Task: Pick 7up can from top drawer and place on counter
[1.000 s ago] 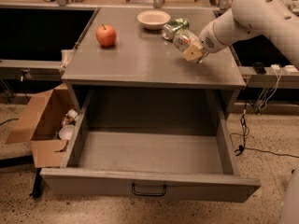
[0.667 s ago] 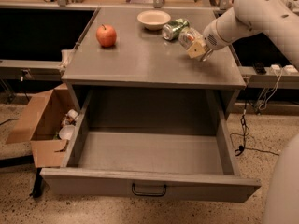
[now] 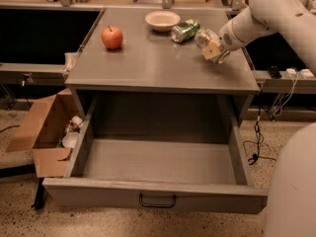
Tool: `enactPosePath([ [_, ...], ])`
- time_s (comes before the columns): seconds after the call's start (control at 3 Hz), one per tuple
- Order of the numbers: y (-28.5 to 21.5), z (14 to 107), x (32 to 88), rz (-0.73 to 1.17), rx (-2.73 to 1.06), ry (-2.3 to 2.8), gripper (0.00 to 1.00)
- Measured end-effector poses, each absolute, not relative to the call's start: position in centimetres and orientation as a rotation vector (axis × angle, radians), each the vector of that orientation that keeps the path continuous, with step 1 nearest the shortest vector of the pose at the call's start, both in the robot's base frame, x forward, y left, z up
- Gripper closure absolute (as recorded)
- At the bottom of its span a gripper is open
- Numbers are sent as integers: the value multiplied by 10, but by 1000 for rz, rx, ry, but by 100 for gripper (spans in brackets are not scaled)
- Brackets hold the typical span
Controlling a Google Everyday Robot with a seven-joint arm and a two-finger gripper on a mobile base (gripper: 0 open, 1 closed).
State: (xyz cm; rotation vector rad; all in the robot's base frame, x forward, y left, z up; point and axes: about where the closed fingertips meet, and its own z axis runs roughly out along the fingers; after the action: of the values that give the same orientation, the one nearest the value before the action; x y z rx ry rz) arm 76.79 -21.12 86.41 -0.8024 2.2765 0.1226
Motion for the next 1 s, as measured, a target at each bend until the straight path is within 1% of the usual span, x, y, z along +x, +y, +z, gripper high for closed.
enactPosePath([
  [1.0,-220,858,774,143,-771,2316,30],
])
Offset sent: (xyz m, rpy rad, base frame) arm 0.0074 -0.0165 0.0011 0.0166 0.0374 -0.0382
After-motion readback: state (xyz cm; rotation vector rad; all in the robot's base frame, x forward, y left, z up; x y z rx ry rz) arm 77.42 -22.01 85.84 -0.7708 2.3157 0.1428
